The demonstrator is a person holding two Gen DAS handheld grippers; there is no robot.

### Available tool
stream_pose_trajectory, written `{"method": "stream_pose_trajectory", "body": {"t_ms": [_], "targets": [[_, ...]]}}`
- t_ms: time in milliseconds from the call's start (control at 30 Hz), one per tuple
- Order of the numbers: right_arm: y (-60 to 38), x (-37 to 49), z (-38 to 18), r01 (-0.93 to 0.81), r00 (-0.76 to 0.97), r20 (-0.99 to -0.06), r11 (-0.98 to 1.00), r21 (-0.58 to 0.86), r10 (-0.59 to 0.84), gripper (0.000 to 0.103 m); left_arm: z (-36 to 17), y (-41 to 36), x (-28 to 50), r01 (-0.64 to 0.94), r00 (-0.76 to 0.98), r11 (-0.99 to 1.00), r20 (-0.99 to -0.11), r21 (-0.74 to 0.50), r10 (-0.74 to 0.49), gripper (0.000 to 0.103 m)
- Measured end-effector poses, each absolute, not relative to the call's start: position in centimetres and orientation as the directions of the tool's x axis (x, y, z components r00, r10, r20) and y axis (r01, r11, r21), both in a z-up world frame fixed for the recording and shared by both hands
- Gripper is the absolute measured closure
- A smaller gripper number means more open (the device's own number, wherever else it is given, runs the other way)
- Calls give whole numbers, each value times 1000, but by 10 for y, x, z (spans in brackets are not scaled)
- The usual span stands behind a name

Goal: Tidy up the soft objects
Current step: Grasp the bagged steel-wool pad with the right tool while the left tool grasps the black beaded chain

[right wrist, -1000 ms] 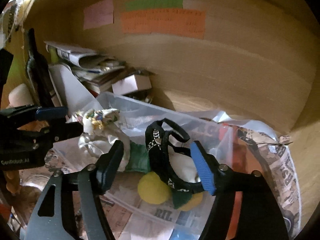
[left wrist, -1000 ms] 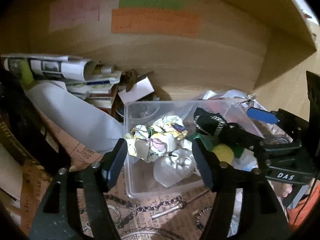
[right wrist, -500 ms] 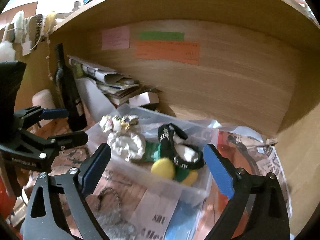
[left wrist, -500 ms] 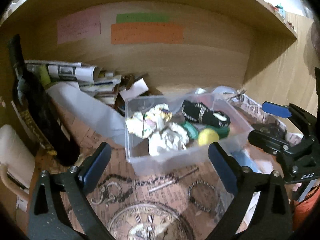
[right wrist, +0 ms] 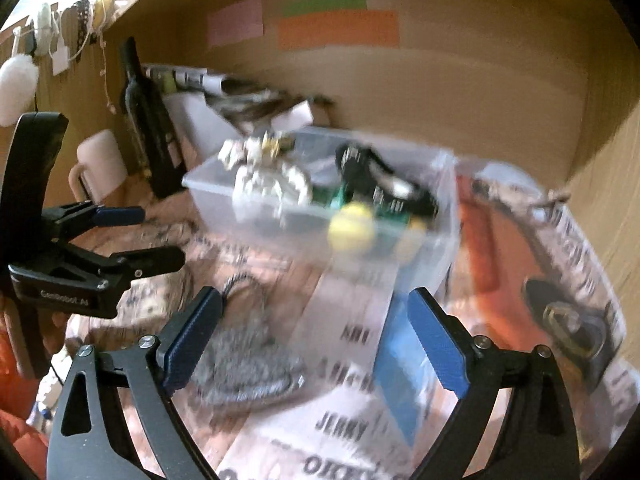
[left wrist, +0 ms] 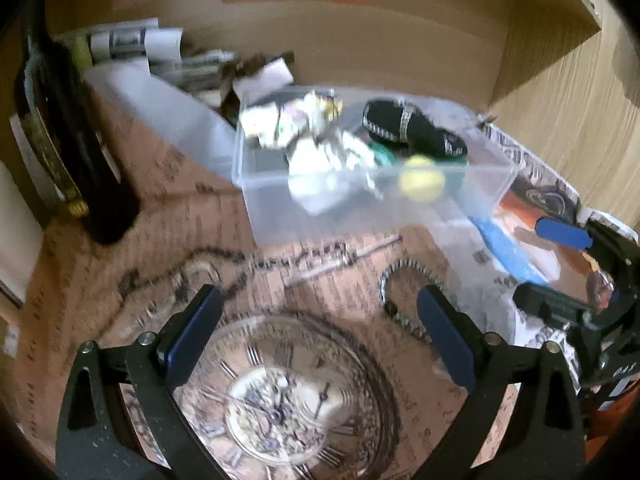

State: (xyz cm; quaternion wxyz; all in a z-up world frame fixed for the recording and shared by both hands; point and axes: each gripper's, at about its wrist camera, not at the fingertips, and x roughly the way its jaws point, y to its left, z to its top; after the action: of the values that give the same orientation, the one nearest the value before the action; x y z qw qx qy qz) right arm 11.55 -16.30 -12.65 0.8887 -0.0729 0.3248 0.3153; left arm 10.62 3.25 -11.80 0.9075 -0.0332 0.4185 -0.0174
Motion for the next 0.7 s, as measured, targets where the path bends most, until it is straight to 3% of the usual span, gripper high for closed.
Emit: {"method": "stream_pose_trajectory", "body": {"t_ms": [300, 367, 433, 533, 700], "targets": [[-154, 108, -154, -646, 470, -698, 750, 145, 540, 10, -144, 29, 108, 1, 598, 994, -797, -110, -89, 4], [-152, 107, -158, -657, 453, -711, 741, 141, 538, 17, -146, 28, 110, 7, 595, 993, -798, -116, -97, 4], [-151, 107, -161, -672, 422, -718, 723, 162, 553, 31, -147, 26, 112, 9, 599, 993, -795, -121, -102, 6], [-152, 105, -160, -678, 421, -706, 715, 171, 569, 46, -147, 21, 116, 27, 591, 991, -798, -130, -121, 19], [-157, 101, -158, -673, 443, -687, 719, 170, 576, 70, -152, 10, 127, 54, 575, 989, -806, -136, -142, 30]]}}
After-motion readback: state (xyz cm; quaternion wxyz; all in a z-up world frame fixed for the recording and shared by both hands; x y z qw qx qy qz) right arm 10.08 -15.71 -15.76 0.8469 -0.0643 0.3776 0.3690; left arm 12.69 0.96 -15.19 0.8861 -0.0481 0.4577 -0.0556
